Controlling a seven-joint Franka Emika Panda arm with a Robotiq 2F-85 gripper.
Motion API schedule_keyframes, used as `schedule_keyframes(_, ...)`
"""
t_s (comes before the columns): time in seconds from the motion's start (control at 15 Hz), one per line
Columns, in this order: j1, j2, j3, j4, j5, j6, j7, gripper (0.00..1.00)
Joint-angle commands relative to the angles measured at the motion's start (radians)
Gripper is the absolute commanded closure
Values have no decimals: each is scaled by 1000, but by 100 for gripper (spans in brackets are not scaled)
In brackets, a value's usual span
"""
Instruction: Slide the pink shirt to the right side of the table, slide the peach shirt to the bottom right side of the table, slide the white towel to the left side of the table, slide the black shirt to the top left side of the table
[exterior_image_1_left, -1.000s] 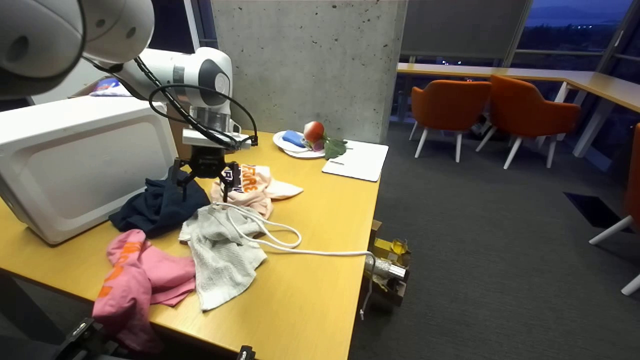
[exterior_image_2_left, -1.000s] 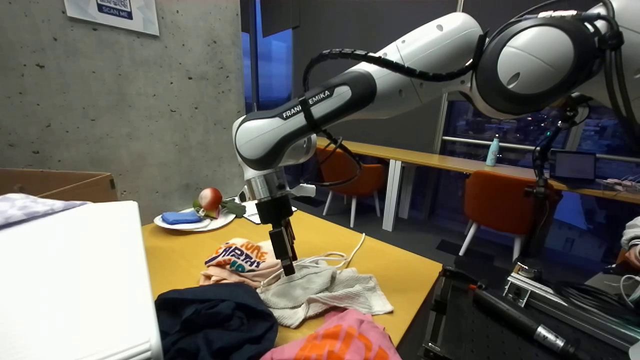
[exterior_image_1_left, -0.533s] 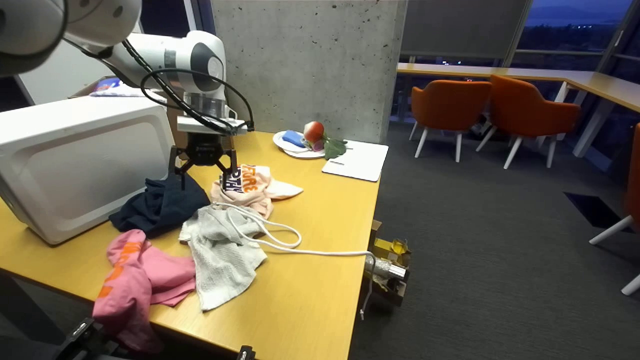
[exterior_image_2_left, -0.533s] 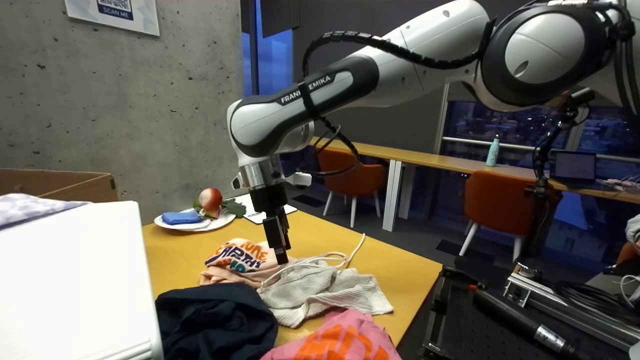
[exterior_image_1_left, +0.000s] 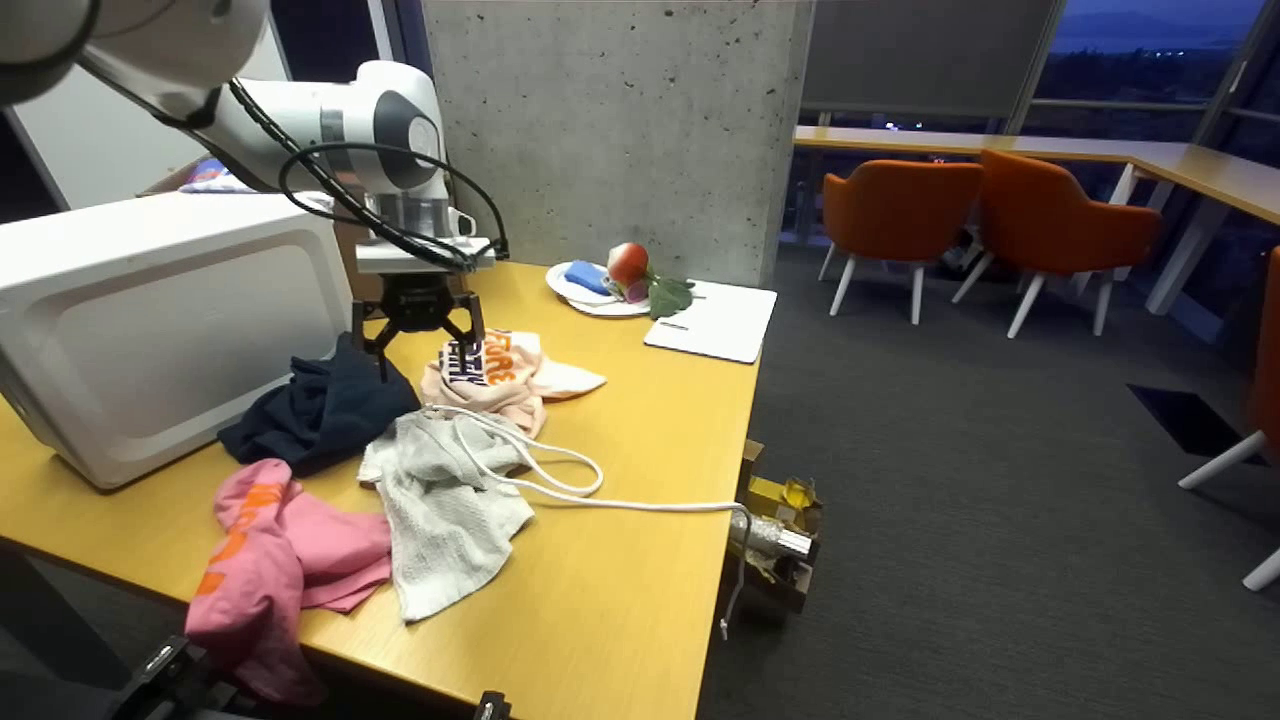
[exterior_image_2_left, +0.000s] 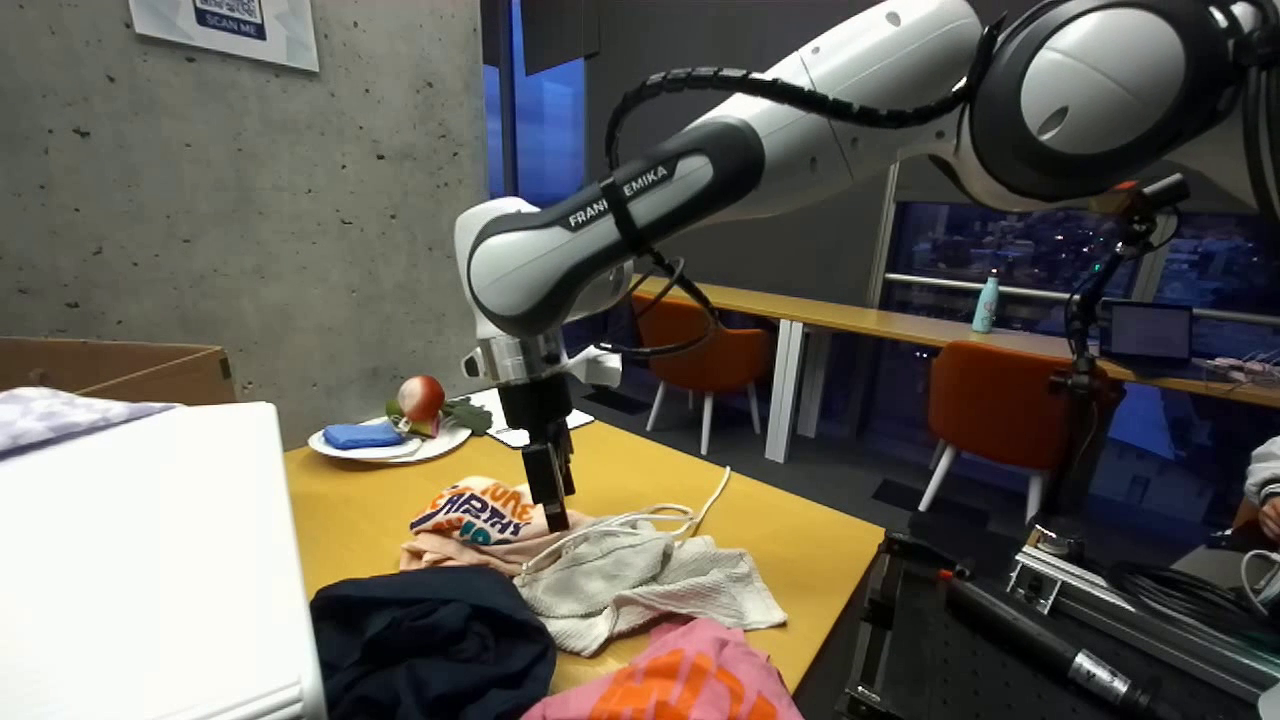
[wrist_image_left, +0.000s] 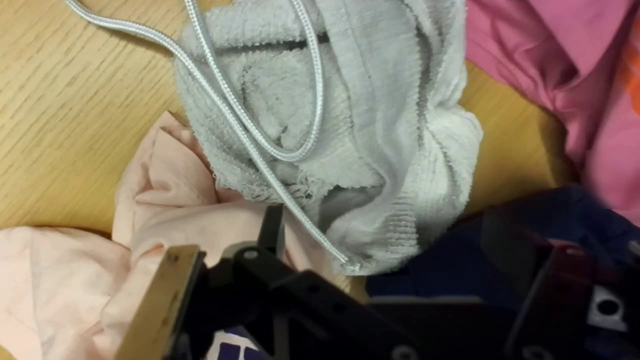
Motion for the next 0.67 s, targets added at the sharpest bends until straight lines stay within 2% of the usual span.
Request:
schedule_keyframes(0.0,17,45,-28,9,-61,137,53,0)
schedule_keyframes(0.27,18,97,-61,50,-108,280,118,0)
schedule_keyframes(0.6,22,178,-59,118,-94,355,157,0)
